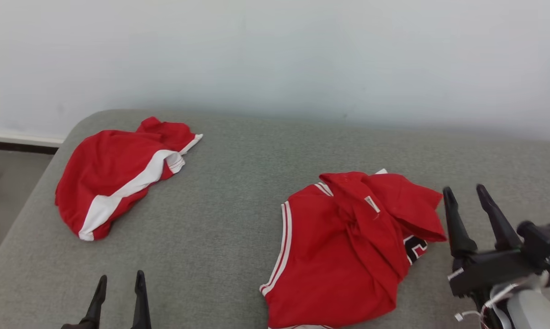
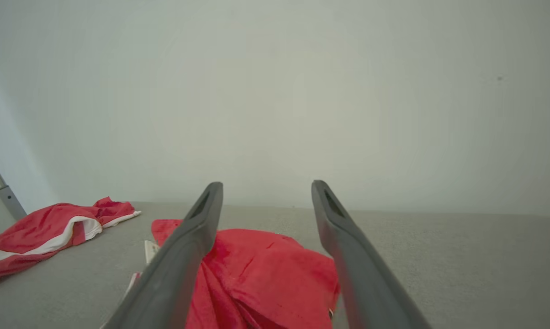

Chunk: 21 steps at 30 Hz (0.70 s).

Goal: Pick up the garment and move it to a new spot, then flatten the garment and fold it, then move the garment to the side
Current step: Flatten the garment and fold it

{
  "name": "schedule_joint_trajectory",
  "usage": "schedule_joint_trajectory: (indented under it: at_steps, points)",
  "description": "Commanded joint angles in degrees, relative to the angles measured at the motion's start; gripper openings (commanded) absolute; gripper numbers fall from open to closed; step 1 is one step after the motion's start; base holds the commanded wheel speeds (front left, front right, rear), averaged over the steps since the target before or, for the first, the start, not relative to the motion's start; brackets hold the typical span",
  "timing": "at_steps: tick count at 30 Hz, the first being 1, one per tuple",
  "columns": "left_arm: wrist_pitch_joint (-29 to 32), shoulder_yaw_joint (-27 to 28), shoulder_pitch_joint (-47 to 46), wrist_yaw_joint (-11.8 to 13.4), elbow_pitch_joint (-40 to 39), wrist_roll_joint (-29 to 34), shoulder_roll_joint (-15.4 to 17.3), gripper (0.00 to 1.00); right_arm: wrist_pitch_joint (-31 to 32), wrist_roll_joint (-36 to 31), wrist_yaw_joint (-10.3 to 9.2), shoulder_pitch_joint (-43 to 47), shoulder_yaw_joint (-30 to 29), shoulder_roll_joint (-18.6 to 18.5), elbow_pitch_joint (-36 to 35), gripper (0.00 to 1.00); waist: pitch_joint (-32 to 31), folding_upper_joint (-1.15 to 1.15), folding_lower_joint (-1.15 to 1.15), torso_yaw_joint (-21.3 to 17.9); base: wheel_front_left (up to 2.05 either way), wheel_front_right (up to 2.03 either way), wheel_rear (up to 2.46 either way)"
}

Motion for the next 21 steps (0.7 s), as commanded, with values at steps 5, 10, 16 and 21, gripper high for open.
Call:
schedule_joint_trajectory:
  at_steps: [5, 10, 16, 21]
  points:
    - [-0.19, 1.54, 1.47, 0.11, -1.15, 0.63, 0.14, 1.00, -0.03, -2.08, -0.13, 6.27, -4.49, 0.99, -5.44, 1.00, -0.87, 0.00, 0.00, -3.75, 0.00, 0.00, 0.00]
    - [-0.19, 2.57, 2.58, 0.00, -1.74, 1.11, 0.11, 1.00, -0.03, -3.37, -0.13, 12.56, -7.69, 2.82, -10.04, 1.00, -1.25, 0.00, 0.00, -5.10, 0.00, 0.00, 0.00]
    - [-0.19, 2.93, 3.31, -0.04, -2.51, 1.67, 0.06, 1.00, -0.03, -5.40, -0.13, 16.66, -8.54, 5.28, -12.12, 1.00, -1.45, 0.00, 0.00, -5.90, 0.00, 0.00, 0.00]
    - [-0.19, 2.41, 3.25, -0.32, -2.07, 2.11, 0.04, 1.00, -0.03, -5.64, -0.13, 17.82, -8.22, 6.94, -12.05, 1.00, -1.59, 0.00, 0.00, -6.35, 0.00, 0.00, 0.00]
